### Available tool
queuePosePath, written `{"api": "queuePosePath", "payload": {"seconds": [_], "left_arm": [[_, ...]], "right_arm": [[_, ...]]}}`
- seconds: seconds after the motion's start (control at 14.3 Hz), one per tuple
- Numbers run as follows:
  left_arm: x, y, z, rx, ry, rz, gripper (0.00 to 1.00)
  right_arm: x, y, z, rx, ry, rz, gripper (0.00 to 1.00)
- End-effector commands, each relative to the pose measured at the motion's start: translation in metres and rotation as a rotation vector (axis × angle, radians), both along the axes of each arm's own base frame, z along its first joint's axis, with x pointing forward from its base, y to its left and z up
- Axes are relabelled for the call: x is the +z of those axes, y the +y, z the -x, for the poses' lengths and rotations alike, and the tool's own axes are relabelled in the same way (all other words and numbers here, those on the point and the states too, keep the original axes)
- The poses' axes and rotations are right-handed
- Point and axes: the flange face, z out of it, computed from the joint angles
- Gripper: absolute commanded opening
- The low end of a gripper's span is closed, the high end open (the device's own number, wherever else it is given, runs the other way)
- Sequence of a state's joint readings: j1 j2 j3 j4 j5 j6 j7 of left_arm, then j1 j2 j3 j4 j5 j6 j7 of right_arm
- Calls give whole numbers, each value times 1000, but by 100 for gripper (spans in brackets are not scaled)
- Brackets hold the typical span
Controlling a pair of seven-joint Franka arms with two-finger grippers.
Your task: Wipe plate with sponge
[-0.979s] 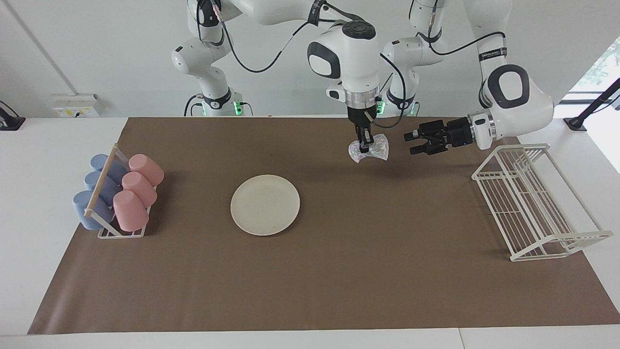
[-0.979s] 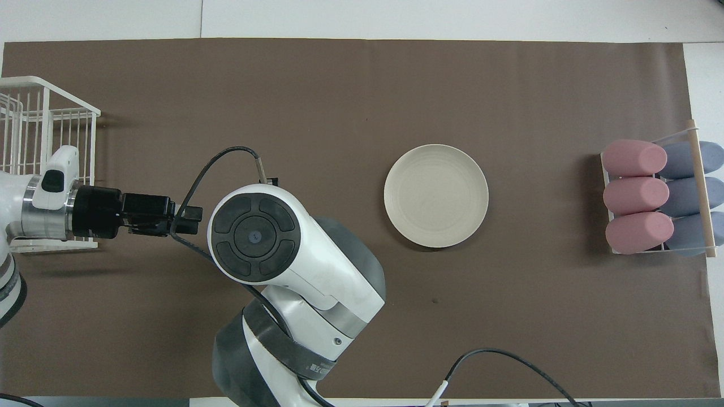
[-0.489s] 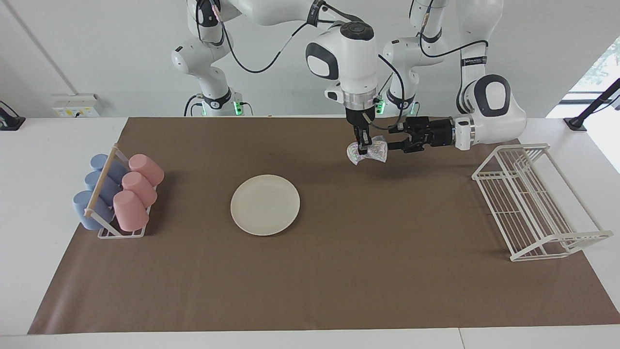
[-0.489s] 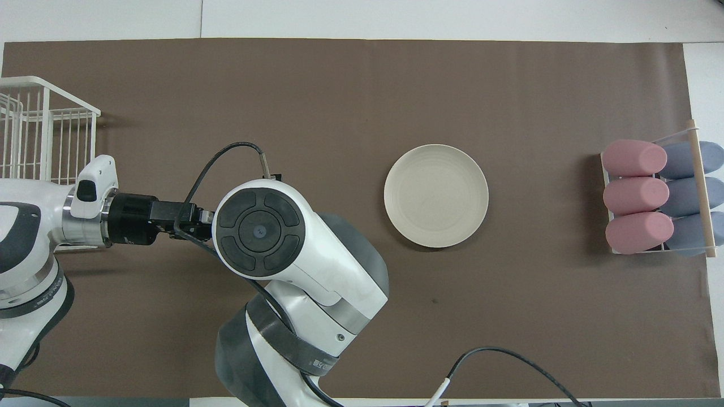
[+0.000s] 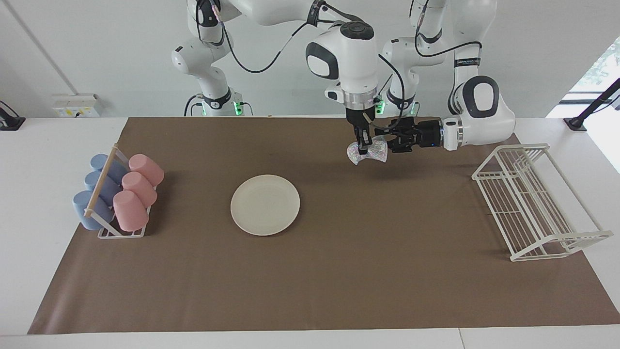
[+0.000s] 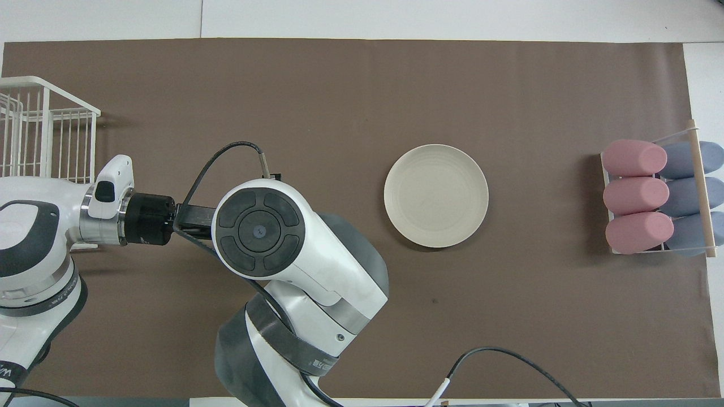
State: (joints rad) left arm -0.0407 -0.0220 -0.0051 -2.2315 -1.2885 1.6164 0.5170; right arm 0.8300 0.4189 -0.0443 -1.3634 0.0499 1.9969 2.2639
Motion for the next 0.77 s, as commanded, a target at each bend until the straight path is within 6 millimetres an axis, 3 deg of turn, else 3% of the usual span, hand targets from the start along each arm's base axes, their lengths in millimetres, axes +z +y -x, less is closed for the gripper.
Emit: {"api": "queuePosePath", "payload": {"seconds": [0.0, 0.49, 0.63, 0.7], "left_arm": [[-3, -7, 0, 13, -22, -2, 0], [-4, -3, -1, 25, -15, -5, 0], [-4, -3, -1, 25, -14, -5, 0], [-4, -3, -2, 26, -12, -5, 0]], "right_arm": [[2, 1, -5, -6, -13, 13, 0], [4, -2, -7, 24, -36, 9, 0], [1, -9, 0, 110, -37, 29, 100], [1, -15, -1, 114, -35, 34, 100]]}}
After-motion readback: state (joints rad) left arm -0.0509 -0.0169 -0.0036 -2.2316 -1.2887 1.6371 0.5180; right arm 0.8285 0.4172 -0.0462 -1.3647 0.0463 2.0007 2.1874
